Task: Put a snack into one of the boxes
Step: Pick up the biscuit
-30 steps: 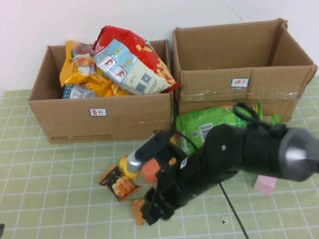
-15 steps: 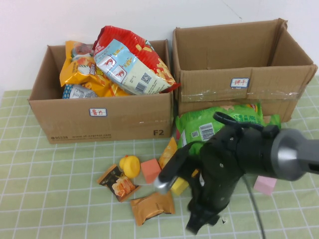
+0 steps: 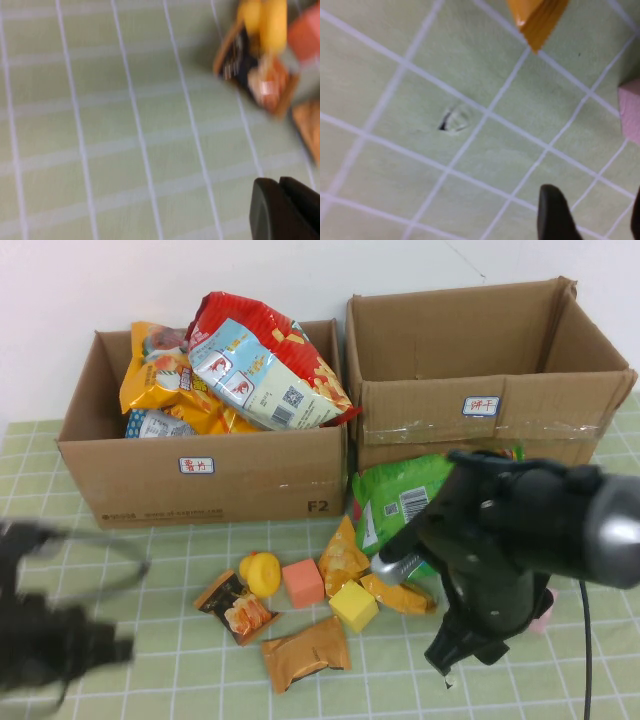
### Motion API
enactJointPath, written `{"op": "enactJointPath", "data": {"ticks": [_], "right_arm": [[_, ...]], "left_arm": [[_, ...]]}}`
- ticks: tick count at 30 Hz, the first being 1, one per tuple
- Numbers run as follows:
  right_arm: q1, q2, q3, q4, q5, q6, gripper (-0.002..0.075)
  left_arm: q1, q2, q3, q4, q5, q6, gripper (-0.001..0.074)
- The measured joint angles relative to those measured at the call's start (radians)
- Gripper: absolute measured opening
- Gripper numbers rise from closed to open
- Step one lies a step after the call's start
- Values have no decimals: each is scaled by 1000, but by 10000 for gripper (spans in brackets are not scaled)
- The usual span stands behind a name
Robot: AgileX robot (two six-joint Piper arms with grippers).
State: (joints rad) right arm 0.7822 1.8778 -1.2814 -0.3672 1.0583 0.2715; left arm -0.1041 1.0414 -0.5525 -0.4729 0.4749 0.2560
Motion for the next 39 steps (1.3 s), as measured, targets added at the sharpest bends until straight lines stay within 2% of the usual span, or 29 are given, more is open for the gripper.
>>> {"op": "enactJointPath", "data": {"ticks": [3, 6, 11, 13, 18, 23, 25, 32, 34, 36, 39], "right_arm": [[0, -64, 25, 41, -31, 14, 316], [0, -134, 62, 65, -48, 28, 315], [0, -262, 123, 50, -50, 69, 315], [0, -312, 148, 27, -47, 96, 315], [0, -435, 187, -16, -19, 140, 314], [0, -515, 194, -22, 12, 146, 314], [0, -537, 194, -22, 16, 146, 314], [0, -562, 194, -23, 51, 165, 314], [0, -569, 194, -23, 81, 182, 314], [0, -581, 194, -23, 110, 191, 314], [0, -615, 194, -23, 131, 196, 314]], "left_arm": [[0, 155, -88, -82, -48, 80, 7], [0, 299, -177, -162, -35, 183, 81], [-20, 553, -374, -278, 58, 409, 354], [-41, 633, -449, -276, 90, 443, 419], [-109, 761, -576, -120, 112, 416, 461], [-178, 831, -642, 174, 124, 232, 466], [-189, 846, -646, 238, 125, 179, 468], [-195, 879, -657, 270, 158, 146, 454], [-195, 881, -660, 270, 168, 146, 400], [-197, 882, -662, 266, 180, 146, 315], [-197, 883, -669, 260, 201, 141, 142]]}}
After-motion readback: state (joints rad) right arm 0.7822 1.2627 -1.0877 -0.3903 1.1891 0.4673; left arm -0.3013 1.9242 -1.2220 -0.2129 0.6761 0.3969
